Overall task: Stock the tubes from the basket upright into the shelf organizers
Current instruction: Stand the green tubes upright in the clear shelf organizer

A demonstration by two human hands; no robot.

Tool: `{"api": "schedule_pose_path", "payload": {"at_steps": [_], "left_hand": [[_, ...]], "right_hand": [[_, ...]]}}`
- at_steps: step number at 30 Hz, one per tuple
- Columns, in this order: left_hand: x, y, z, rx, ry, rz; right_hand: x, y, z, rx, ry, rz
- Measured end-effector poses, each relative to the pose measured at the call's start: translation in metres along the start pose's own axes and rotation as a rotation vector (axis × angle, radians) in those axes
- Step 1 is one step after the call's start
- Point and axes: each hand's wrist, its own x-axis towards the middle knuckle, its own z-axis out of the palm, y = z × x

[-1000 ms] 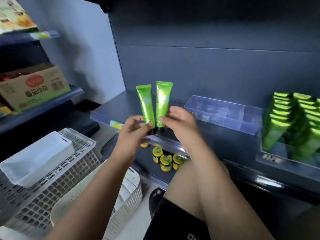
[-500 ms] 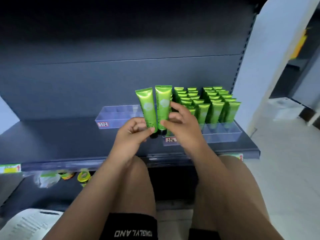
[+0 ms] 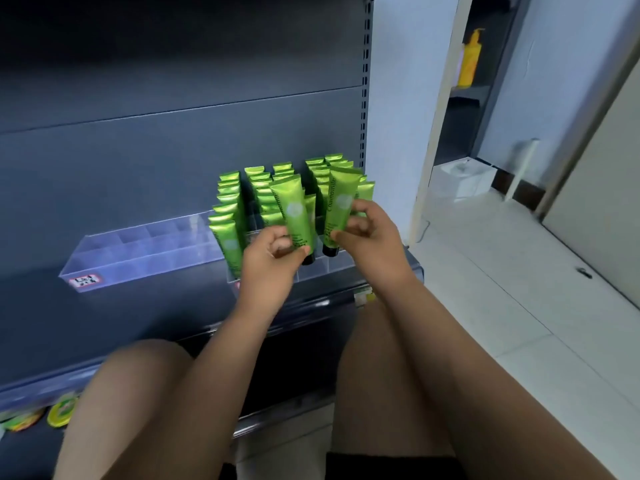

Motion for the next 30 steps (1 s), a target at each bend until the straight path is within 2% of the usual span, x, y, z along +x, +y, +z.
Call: {"api": "schedule_pose_path", "payload": {"at_steps": [14,18,30], "left_hand": [[0.023,-0.03,0.031,0.543,0.06,0.187],[0.026,-0.038,0.035,0.6,0.042,0.172],[0.042,-0.032,0.046,0.643,-0.044,0.031]], "right_hand": [[0.05,0.053,-0.032,-0.102,0.049,0.033],[0.061,0.059,-0.027,-0.111,0.009,0.016],[0.075,0.072,-0.018,-0.365,-0.063,-0.005]]}}
